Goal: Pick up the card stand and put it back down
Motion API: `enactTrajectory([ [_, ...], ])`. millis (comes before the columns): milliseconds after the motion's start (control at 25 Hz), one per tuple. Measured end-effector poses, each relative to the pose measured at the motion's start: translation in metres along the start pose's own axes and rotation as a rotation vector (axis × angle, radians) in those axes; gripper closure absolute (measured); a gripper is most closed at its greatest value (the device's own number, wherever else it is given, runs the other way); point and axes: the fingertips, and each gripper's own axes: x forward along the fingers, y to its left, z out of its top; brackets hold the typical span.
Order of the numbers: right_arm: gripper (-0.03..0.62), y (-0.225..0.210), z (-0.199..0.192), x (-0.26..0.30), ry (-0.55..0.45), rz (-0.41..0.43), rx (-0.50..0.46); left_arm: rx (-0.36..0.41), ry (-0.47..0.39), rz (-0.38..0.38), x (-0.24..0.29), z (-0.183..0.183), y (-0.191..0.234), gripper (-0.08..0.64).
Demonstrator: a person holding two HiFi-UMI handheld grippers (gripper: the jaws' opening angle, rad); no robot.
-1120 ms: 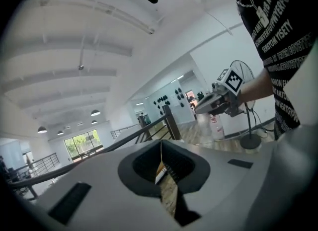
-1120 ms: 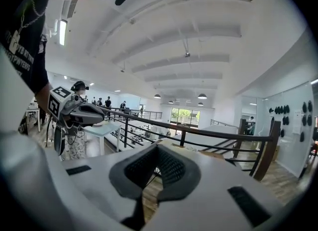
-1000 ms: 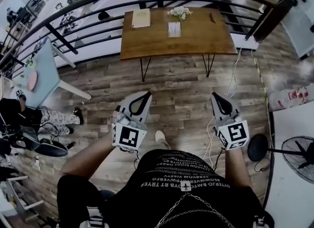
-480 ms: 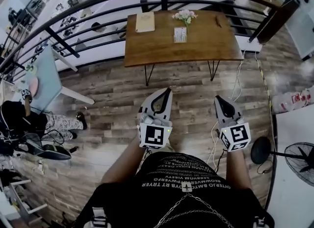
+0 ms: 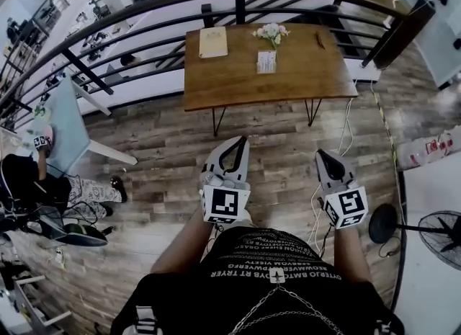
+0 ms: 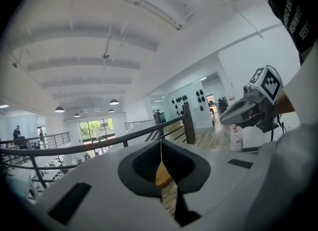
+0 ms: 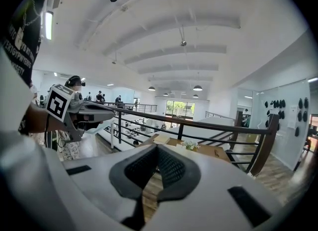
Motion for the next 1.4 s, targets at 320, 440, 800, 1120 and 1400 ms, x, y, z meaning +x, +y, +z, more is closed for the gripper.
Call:
enactTrajectory([
  [320, 0.578, 0.007, 0.01, -0.005, 0.01, -0.036, -0.004, -0.049, -0.018, -0.029, 0.002, -0.008, 0.02, 0.531],
  [440, 0.578, 0.0, 0.01, -0.014, 0.005, -0.063, 0.012, -0.045, -0.021, -0.045, 0.0, -0.007, 0.014, 0.531],
  [800, 0.578, 0.008, -0.006, -0.022, -0.003, -0.033, 0.056, -0.028, 0.005, 0.002, -0.016, -0.012, 0.011, 0.531],
  [1120, 0.578, 0.004, -0.006, -0.001, -0.003, 0.033, 0.046, -0.027, 0.009, 0.078, -0.016, -0.01, 0.023, 0.531],
  [1400, 0.578, -0.008, -0.006, 0.026, -0.002, 0.084, 0.056, -0.049, 0.062, 0.104, -0.002, -0.023, 0.025, 0.531],
])
